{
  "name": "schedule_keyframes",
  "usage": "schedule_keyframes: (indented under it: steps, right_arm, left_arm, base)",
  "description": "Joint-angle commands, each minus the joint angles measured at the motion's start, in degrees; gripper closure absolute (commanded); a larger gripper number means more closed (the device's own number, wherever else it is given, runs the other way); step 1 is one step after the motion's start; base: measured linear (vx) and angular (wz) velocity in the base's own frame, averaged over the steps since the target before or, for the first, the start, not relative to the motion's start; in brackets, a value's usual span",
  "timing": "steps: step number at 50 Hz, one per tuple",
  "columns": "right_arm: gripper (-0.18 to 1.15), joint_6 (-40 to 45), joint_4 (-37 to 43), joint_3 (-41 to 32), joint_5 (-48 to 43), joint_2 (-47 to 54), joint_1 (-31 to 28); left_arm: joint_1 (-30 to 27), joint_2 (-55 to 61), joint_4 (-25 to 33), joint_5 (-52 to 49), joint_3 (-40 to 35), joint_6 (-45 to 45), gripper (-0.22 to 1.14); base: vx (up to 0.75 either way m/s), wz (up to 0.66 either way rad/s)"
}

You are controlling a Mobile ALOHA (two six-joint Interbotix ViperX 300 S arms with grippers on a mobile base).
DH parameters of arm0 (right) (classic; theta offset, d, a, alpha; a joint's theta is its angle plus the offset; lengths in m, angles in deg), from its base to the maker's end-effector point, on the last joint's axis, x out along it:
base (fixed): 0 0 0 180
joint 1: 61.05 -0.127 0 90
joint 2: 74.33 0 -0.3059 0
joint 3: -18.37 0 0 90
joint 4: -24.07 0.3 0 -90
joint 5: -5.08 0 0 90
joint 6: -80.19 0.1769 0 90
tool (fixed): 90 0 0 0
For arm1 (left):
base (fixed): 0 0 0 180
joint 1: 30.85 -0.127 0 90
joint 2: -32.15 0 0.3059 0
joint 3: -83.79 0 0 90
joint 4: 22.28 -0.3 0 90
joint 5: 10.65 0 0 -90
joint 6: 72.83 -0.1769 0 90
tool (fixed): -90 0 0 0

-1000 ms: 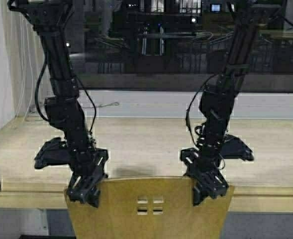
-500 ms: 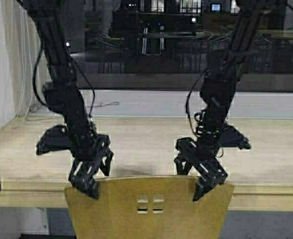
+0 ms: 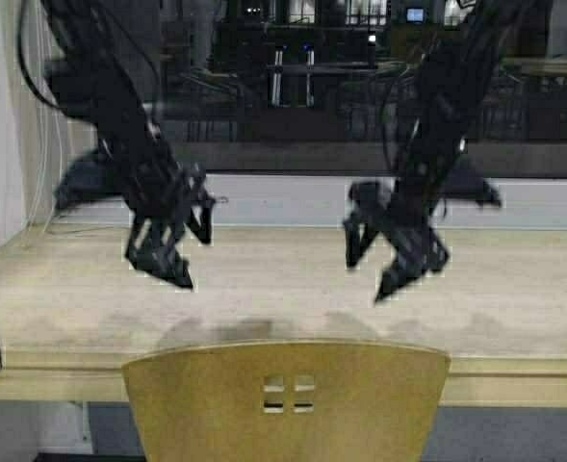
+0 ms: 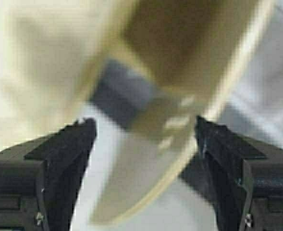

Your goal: Push the chairs under the table

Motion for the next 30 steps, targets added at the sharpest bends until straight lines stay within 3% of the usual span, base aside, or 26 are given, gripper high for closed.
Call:
schedule_keyframes:
  steps: [1,17,30]
  right_arm:
    - [0.03,-0.18,-1.41,2.11,-0.26,-8.35,-0.18]
    - [0.03,-0.26,-17.75,7.12,-0.26,-18.54,-0.18]
    - [0.03,-0.35,-34.72,6.77,-0.26,-22.24,0.09]
  left_arm:
    - [0.26,-9.05,0.09,0.18,3.16,-1.49,-0.09]
    - [0.26,-21.18,-2.81,0.09,9.76,-15.03,-0.09]
    - [0.35,-24.43,-5.1,-1.23,9.49,-31.73,-0.09]
  base:
    - [0.0,0.0]
    - [-0.03,-0.01]
    - [-0.13,0.07]
